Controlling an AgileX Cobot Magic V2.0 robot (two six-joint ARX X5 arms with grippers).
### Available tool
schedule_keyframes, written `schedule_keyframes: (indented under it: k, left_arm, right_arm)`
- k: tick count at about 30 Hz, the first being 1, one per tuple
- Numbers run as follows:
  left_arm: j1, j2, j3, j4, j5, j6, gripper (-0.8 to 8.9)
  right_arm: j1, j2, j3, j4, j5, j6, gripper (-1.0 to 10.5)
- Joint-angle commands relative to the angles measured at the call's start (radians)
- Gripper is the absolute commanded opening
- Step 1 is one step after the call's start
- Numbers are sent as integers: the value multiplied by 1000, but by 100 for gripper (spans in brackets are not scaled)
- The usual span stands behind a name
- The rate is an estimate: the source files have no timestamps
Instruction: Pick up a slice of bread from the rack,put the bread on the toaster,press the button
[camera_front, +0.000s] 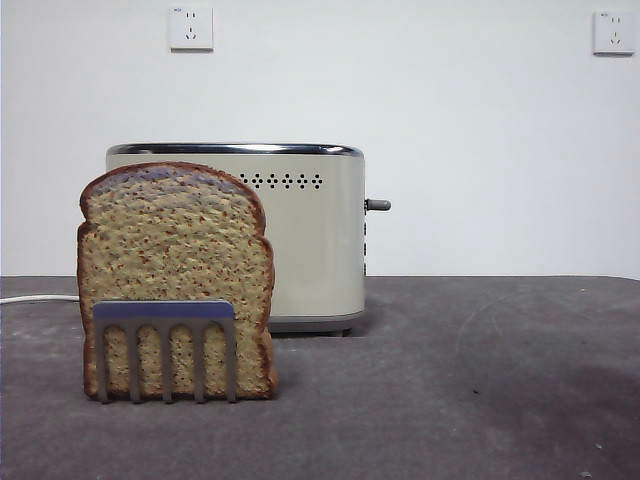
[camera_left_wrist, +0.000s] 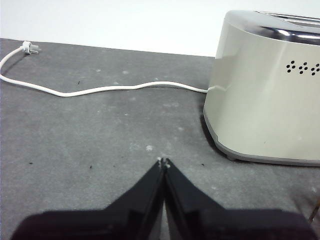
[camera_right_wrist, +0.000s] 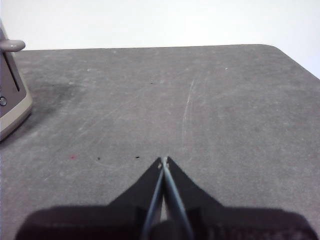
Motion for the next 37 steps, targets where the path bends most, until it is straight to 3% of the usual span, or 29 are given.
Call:
schedule_keyframes:
  k: [1,4,9,13,17,27,31,37]
  left_arm:
    - [2,-3,-14,3,2,-36,-3]
    - [2,-3,-14,3,2,-131,-3]
    - [2,-3,-14,3,20,-221,-4]
    - [2,-3,-13,2,57,-222,-6]
    - [2,-3,3,2,119,-253,-7]
    - [2,4,172,-39,212,-285,-7]
    - [2,45,268,-51,263,-257,-7]
    - [2,180,438,-121,393,-131,-8]
  right_arm:
    - [2,0,-12,-5,1,34,1]
    - [2,0,-12,-5,-1,138,1]
    - [3,0,-12,-5,-1,416,1]
    - [3,0,-12,-5,-3,457,-1]
    - [3,0,-2,-5,-74,505,-12]
    - [3,62,159,-6,-109,512,-12]
    - [3,150,264,-7,-154,452,-12]
    - [3,340,457,-56,-290,320,-12]
